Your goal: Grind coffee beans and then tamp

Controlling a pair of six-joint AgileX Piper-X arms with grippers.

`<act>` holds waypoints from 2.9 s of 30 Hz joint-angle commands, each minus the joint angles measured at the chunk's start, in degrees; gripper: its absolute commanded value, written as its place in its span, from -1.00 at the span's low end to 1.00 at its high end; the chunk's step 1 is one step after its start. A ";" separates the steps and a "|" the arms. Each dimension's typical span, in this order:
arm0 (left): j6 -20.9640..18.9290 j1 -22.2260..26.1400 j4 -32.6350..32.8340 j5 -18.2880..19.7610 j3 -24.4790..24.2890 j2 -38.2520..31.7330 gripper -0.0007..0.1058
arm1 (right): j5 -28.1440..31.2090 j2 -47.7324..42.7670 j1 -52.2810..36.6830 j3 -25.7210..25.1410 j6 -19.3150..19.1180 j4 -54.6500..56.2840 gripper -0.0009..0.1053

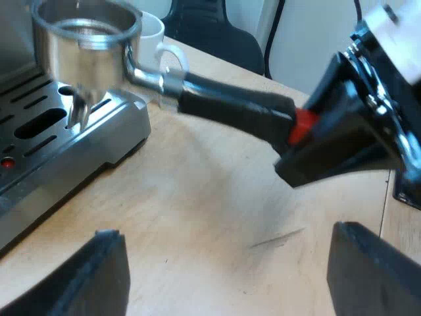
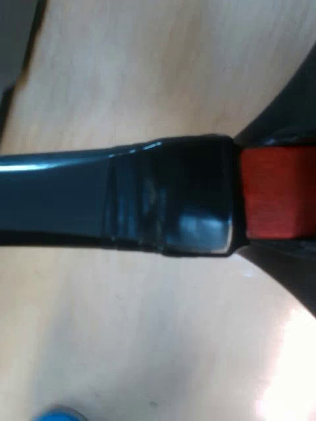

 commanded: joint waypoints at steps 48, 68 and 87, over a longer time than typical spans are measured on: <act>0.02 -0.05 13.11 -22.51 0.34 -15.42 0.23 | -13.08 0.91 -7.43 18.30 -24.50 -28.56 -0.98; 0.02 -0.05 12.69 -22.51 1.33 -15.31 0.23 | -13.08 9.77 -7.43 18.30 -24.85 -37.36 -0.98; 0.02 -0.05 12.28 -22.51 1.33 -15.31 0.23 | -13.08 12.85 -7.43 18.30 -23.25 -37.11 -0.98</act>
